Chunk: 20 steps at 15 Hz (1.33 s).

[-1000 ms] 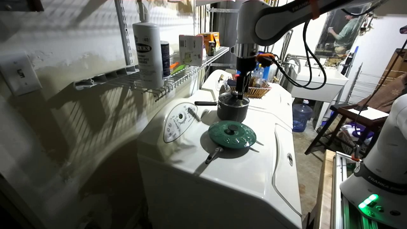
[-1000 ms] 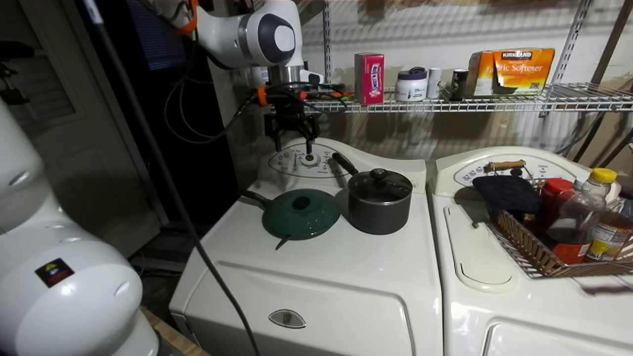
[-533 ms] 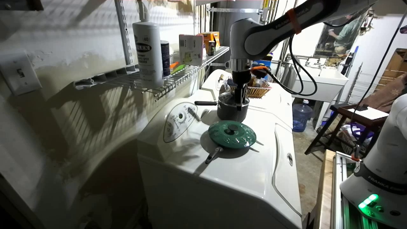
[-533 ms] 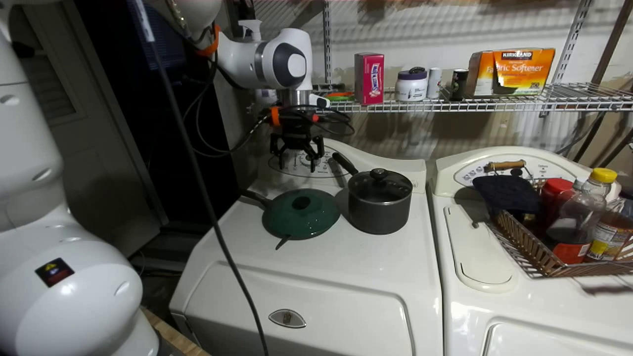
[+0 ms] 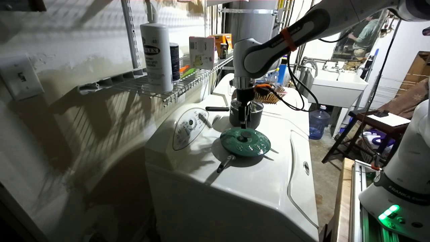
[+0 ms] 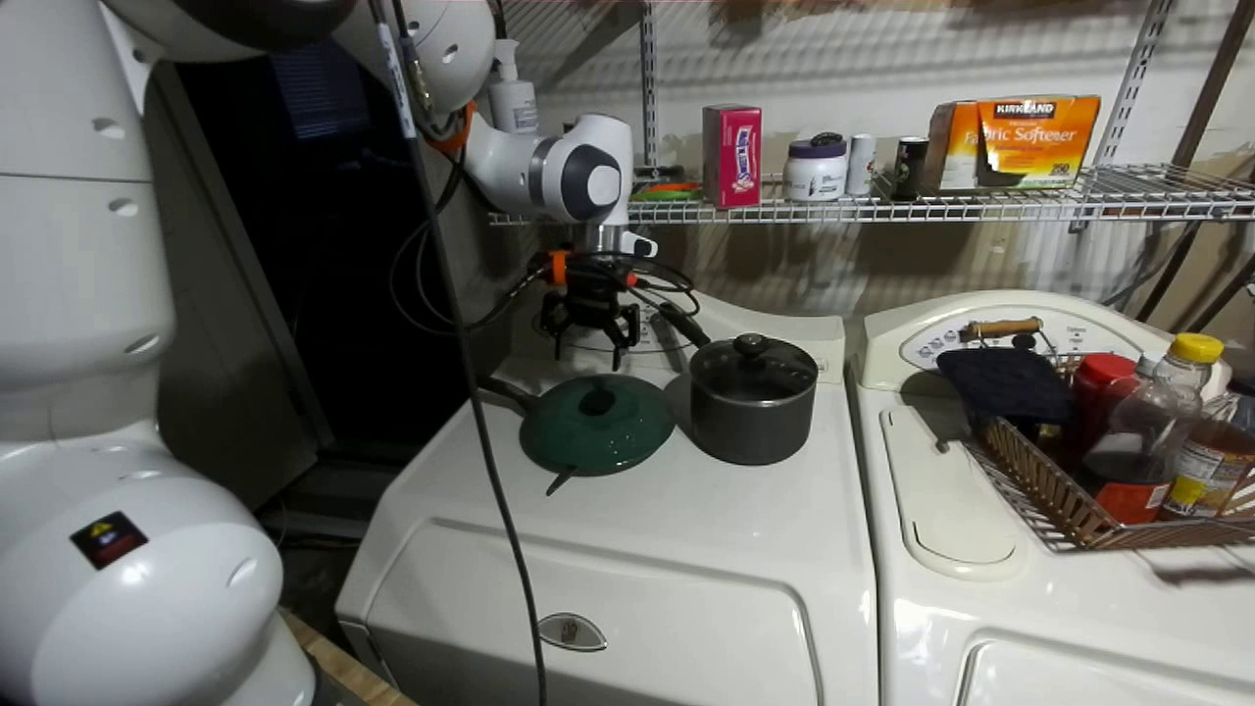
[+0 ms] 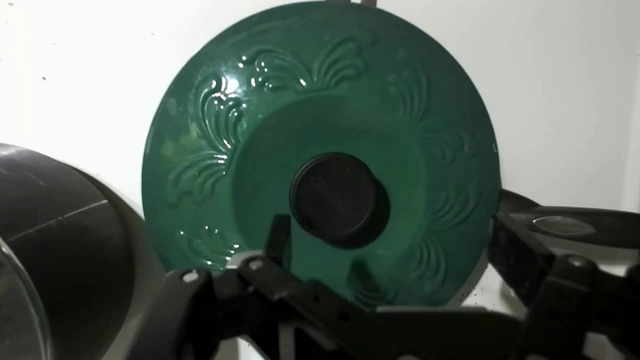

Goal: Move the green lid to the right

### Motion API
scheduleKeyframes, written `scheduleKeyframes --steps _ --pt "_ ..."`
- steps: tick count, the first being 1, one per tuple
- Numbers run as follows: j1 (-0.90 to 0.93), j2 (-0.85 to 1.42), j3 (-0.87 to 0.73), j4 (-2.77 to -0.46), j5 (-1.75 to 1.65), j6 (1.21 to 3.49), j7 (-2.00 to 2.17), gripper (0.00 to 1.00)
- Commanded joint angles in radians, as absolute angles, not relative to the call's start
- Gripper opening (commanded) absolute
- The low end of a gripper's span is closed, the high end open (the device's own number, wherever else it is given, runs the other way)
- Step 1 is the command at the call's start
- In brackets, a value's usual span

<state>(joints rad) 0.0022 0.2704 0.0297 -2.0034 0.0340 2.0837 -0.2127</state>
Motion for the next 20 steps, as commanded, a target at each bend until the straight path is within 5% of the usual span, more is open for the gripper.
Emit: scheduleKeyframes --steps 1,20 --pt "0.000 0.339 0.034 -1.941 0.051 2.087 -0.181 1.00" --pt "0.016 0.462 0.009 -1.878 0.012 2.050 0.016 1.00"
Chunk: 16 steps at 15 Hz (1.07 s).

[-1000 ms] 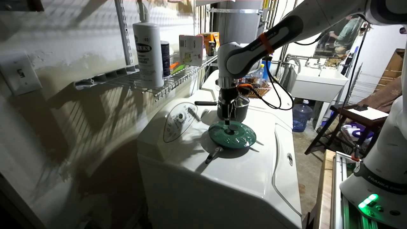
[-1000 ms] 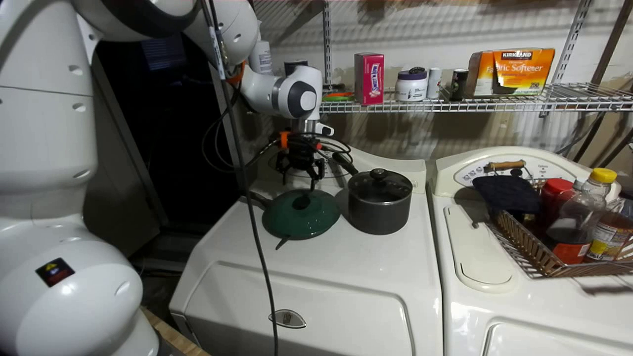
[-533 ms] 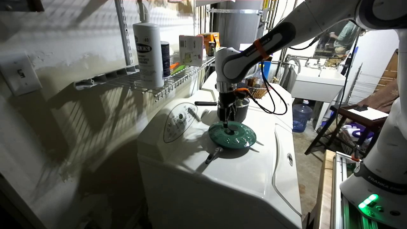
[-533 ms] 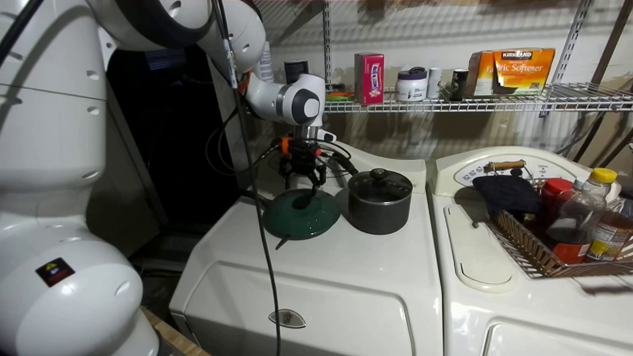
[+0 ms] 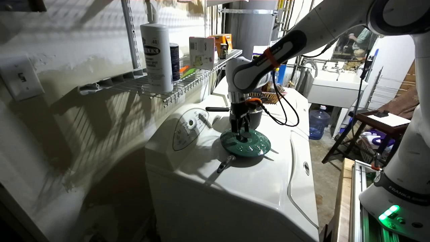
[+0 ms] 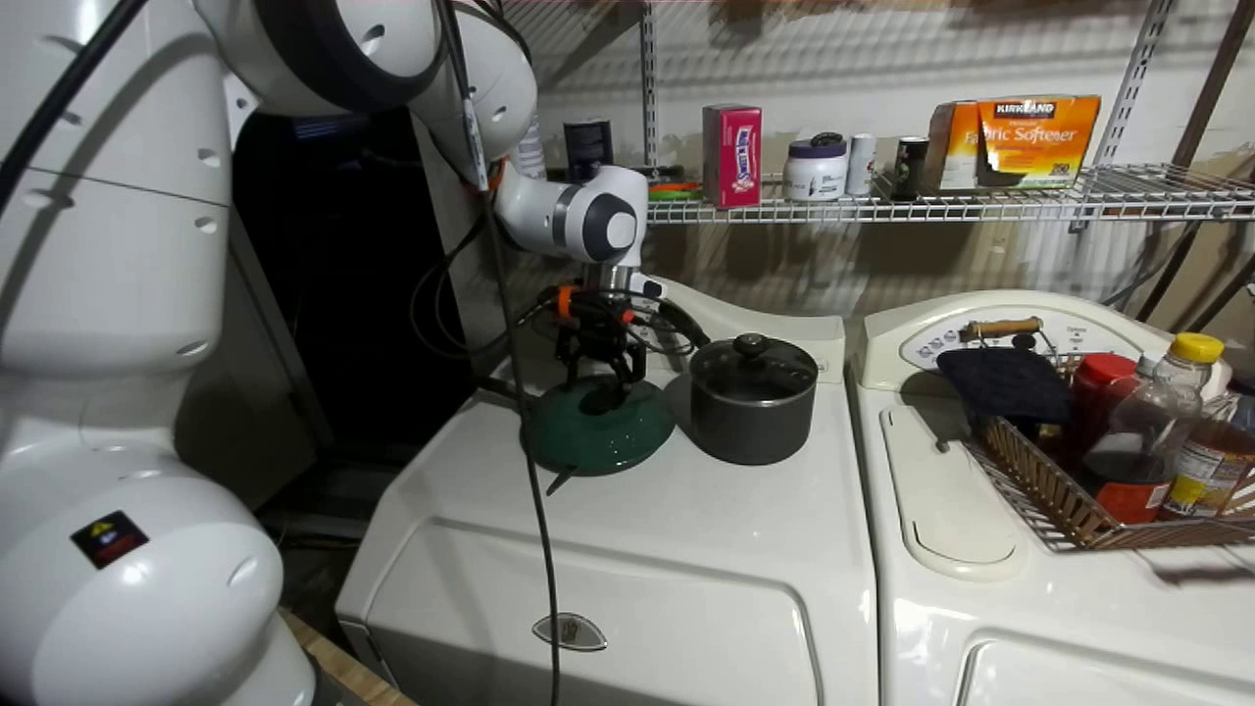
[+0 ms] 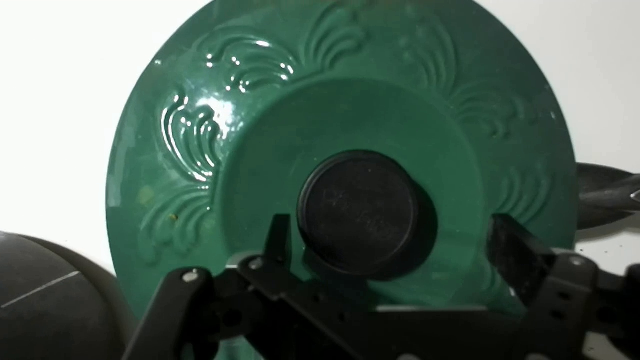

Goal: Move the green lid to the right

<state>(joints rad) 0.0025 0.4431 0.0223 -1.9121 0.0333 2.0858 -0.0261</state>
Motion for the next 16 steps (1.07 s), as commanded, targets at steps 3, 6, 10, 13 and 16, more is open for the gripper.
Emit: scheduleKeyframes --steps 3,6,10,13,16 --pt "0.013 0.459 0.004 -1.875 0.008 2.030 0.026 1.00" --pt "0.010 0.459 0.002 -1.868 0.009 2.010 0.015 0.75" --pt "0.011 0.467 0.000 -1.854 0.005 1.955 0.018 0.44" --pt "0.012 0.471 -0.003 -1.845 0.001 1.936 0.024 0.65" --pt "0.012 0.483 -0.002 -1.830 0.000 1.912 0.018 0.36"
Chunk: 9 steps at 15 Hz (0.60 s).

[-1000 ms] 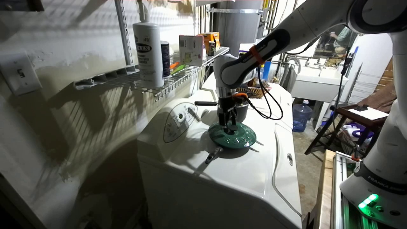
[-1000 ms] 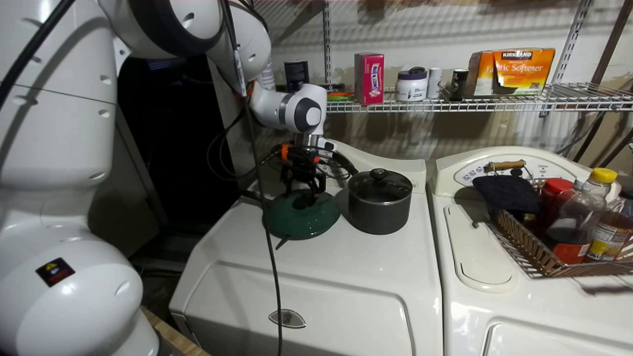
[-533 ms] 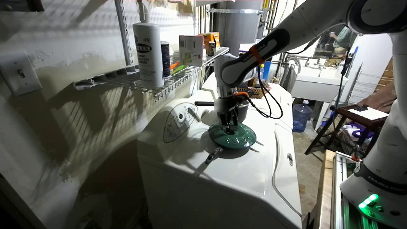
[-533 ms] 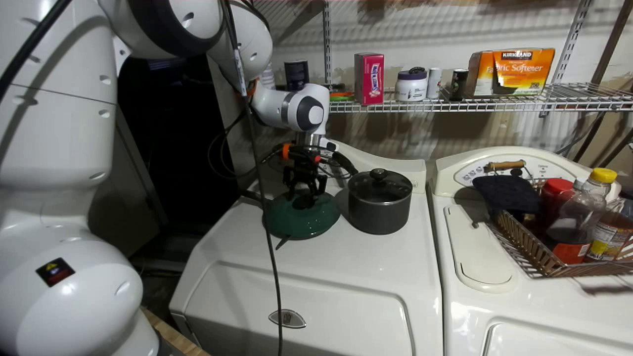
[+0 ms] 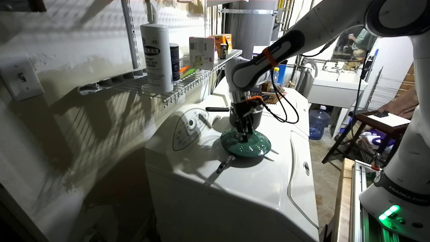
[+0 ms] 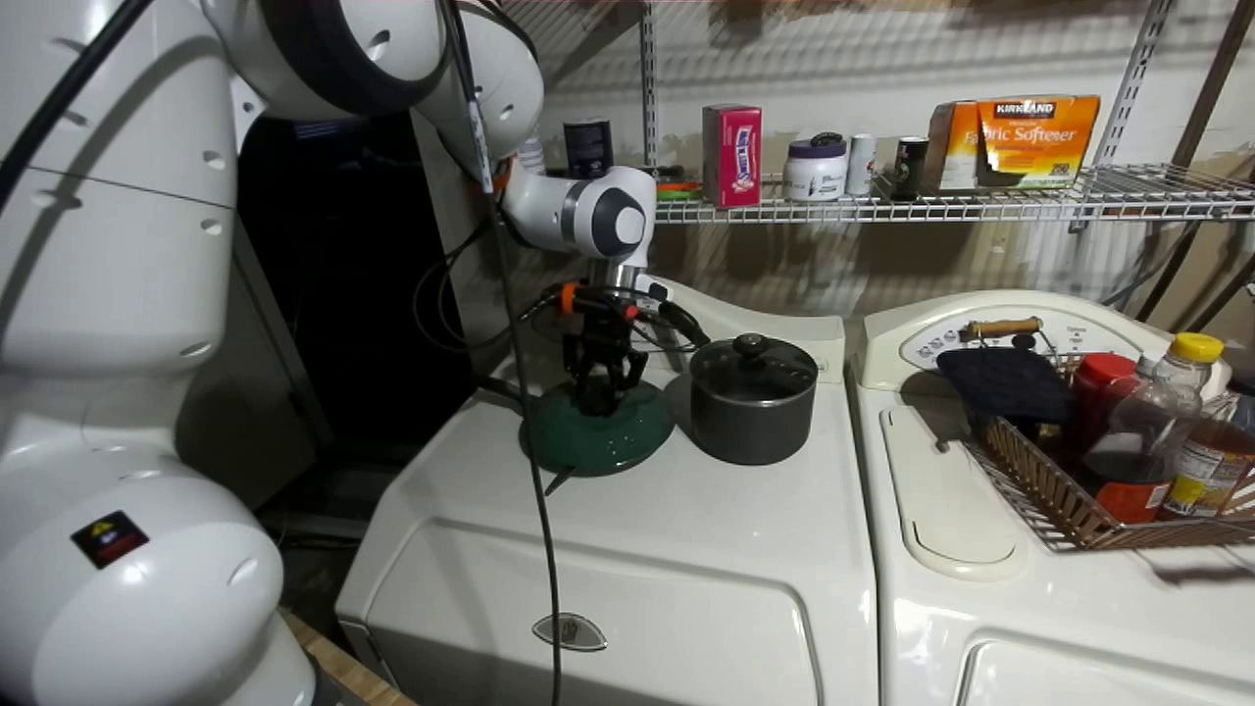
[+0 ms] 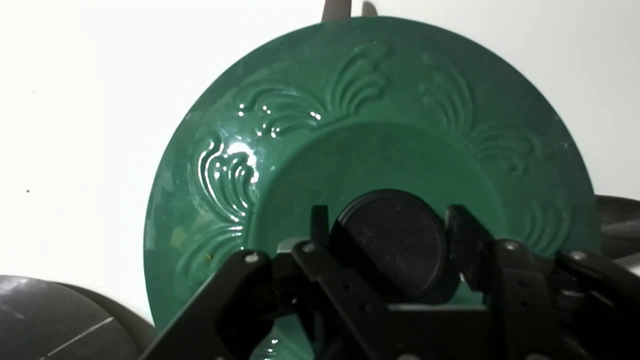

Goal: Move the green lid to the right

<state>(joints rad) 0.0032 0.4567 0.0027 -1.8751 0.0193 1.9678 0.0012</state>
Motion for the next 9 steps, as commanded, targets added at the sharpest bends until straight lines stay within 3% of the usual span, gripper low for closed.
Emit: scheduleKeyframes --steps 1,9 --pt "0.012 0.488 -0.002 -1.822 -0.001 1.901 0.018 0.34" --pt "0.020 0.427 0.010 -1.856 0.004 1.842 0.009 0.34"
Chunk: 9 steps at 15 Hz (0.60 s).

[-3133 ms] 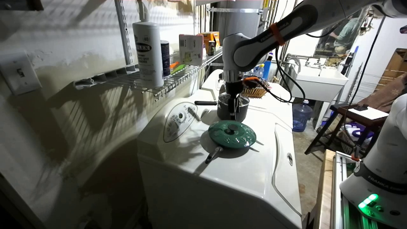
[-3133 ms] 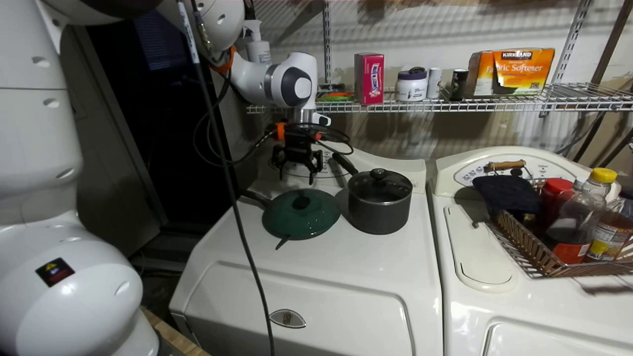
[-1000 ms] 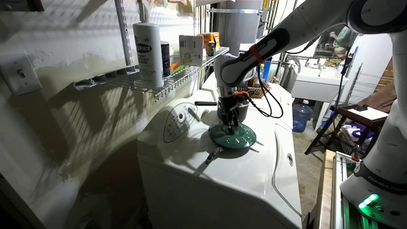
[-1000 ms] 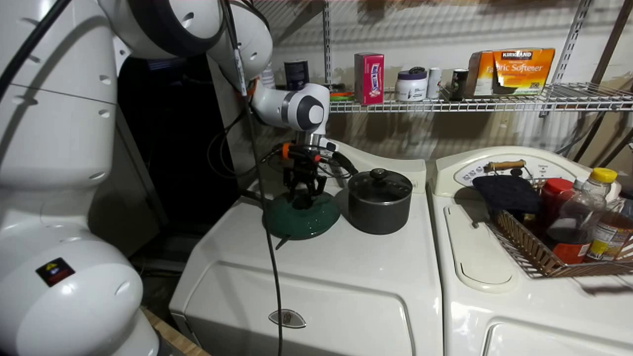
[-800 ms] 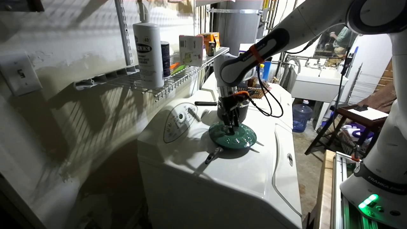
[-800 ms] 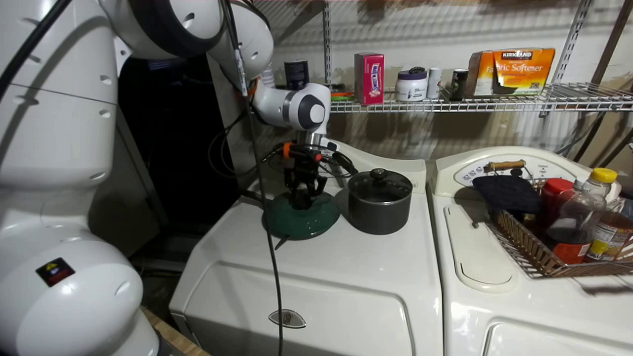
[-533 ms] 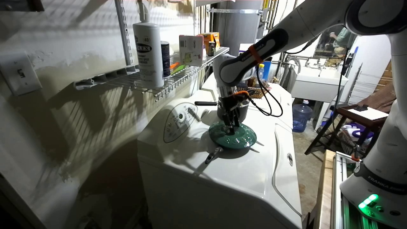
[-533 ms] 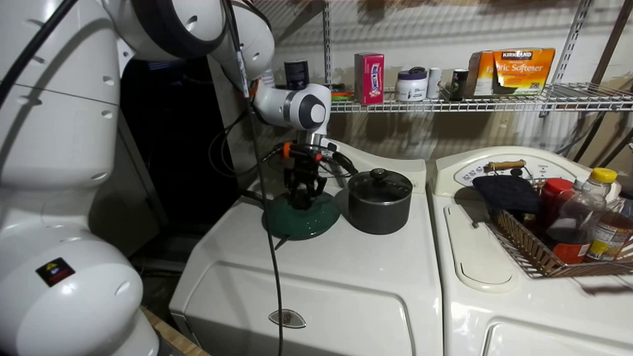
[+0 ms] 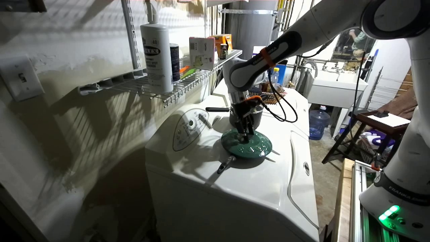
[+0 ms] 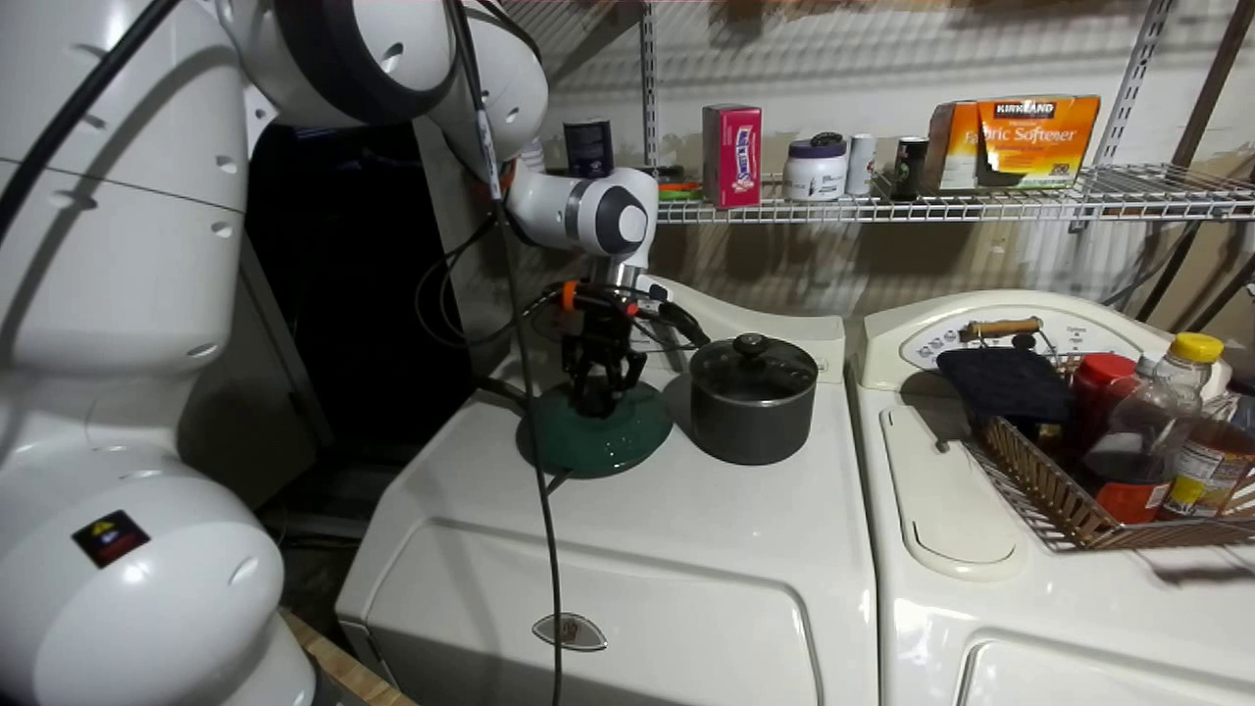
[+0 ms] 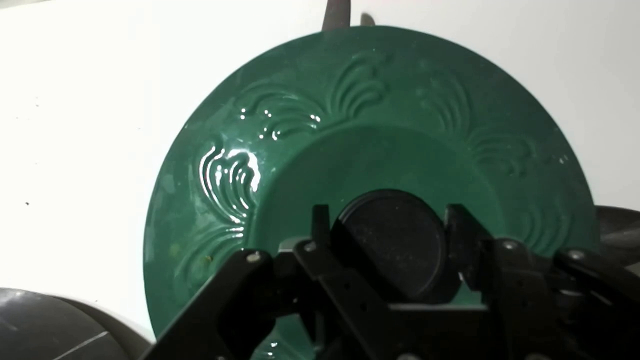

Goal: Move the green lid to the right

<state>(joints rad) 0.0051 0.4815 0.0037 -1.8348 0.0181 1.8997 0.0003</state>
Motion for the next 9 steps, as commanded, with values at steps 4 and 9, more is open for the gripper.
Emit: scheduleKeyframes --steps 4,9 --pt "0.033 0.386 0.014 -1.885 0.000 1.846 0.013 0.34" --pt "0.036 0.362 0.016 -1.889 0.006 1.839 0.015 0.34"
